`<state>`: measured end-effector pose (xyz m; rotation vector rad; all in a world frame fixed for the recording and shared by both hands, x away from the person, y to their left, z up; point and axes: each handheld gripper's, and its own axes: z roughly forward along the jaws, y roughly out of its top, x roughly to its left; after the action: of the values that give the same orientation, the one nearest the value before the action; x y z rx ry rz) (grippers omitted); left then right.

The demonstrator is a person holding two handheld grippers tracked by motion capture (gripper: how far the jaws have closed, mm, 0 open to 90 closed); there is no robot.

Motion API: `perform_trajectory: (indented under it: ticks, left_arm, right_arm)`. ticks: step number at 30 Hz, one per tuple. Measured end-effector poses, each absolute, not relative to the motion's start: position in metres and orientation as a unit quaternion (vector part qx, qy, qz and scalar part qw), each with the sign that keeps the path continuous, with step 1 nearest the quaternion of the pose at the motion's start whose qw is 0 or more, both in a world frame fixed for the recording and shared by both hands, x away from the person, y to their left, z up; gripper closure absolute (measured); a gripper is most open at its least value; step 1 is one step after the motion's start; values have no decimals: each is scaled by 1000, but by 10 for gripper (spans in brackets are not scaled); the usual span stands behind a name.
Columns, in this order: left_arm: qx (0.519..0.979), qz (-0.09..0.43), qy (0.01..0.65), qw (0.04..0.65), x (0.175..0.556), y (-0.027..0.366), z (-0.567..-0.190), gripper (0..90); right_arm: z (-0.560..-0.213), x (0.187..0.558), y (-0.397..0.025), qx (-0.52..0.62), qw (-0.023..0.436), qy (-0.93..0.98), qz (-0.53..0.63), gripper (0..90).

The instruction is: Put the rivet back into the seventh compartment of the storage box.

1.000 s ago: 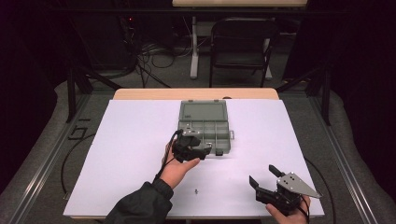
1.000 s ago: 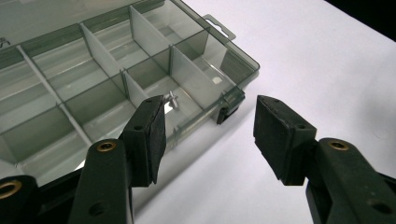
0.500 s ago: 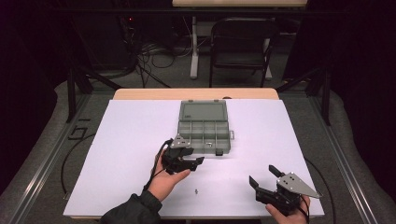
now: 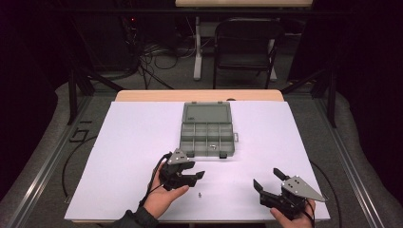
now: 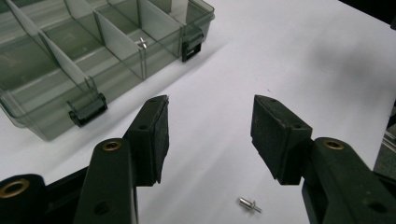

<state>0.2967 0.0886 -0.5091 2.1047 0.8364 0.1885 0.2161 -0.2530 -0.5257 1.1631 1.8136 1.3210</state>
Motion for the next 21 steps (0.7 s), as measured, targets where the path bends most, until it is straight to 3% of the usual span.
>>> perform_trajectory:
  ticks: [21]
  left_arm:
    - [844,48,336,415,271,87,-525,559]
  right_arm:
    - [-526,216,-253,439,302,685,497,190]
